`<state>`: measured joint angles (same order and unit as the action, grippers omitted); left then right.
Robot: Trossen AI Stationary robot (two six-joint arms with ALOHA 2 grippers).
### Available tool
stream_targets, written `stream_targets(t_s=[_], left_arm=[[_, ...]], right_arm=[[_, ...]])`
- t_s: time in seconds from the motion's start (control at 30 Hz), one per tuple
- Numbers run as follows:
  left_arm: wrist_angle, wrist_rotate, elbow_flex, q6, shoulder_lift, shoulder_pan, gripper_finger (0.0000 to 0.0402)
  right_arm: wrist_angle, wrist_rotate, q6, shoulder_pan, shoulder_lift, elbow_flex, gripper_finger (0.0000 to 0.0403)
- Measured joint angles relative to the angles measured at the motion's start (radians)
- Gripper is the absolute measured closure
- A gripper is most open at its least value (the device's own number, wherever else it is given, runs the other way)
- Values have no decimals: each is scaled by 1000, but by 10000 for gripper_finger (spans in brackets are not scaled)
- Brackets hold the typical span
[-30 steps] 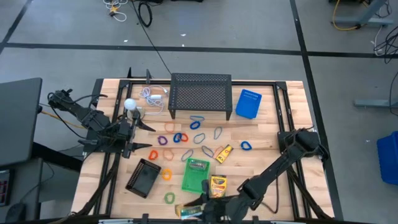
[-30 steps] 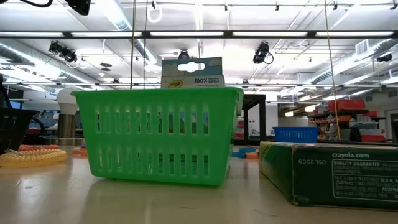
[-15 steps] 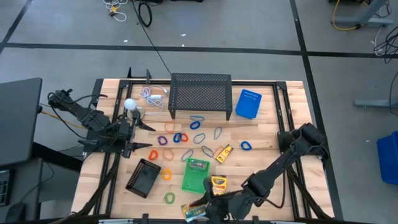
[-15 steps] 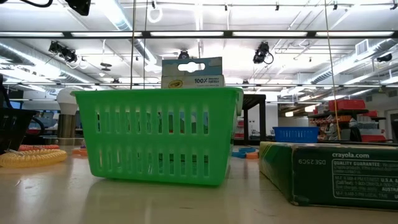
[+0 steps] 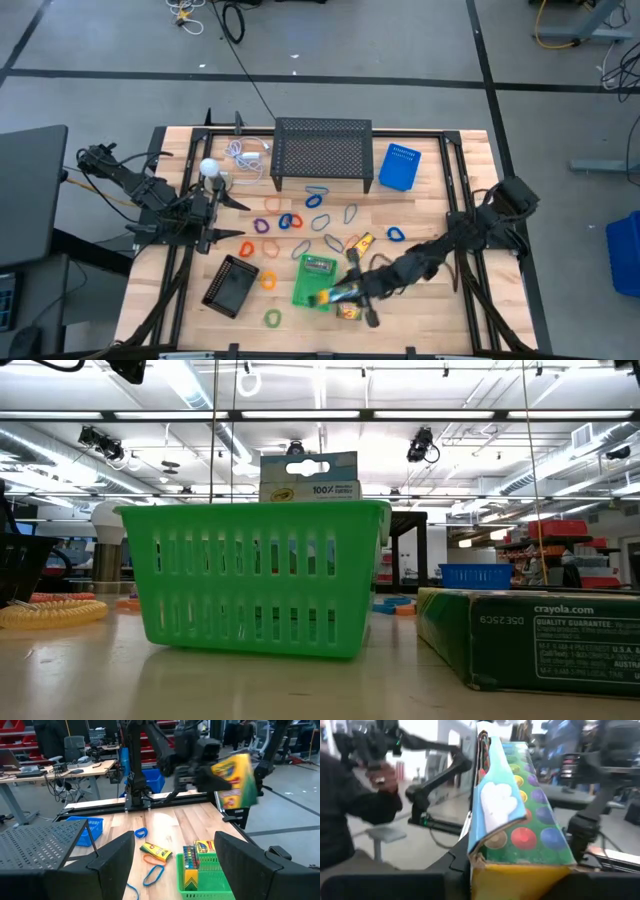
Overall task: Pick & Place Office Desk Supplies
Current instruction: Put the crayon box into the green bin
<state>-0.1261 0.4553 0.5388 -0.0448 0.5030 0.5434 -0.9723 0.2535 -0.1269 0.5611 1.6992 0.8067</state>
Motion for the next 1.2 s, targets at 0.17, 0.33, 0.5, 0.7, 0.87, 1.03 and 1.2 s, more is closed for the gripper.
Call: stream_targets(t_s=[0.17, 0.33, 0.5, 0.7, 0.87, 1.03, 1.2], left_arm=[[0, 23, 0, -5, 0, 0, 118], [0, 27, 0, -5, 0, 0, 118], [-1, 42, 0, -5, 0, 0, 118], [-2, 42, 0, -15, 1, 0, 118], [-2, 42, 0, -15, 1, 0, 118], [-4, 42, 0, -15, 1, 0, 118], [-10, 42, 0, -11, 1, 0, 118]], right_arm=[[-133, 25, 24, -37, 20, -96, 306], [-130, 26, 26, -53, 56, -68, 306], [-47, 99, 105, -66, 68, -66, 306], [0, 123, 199, -65, 68, -65, 306], [34, 173, 249, -42, 120, -39, 306], [94, 165, 249, -28, 218, 88, 306], [177, 197, 263, -31, 247, 143, 306]])
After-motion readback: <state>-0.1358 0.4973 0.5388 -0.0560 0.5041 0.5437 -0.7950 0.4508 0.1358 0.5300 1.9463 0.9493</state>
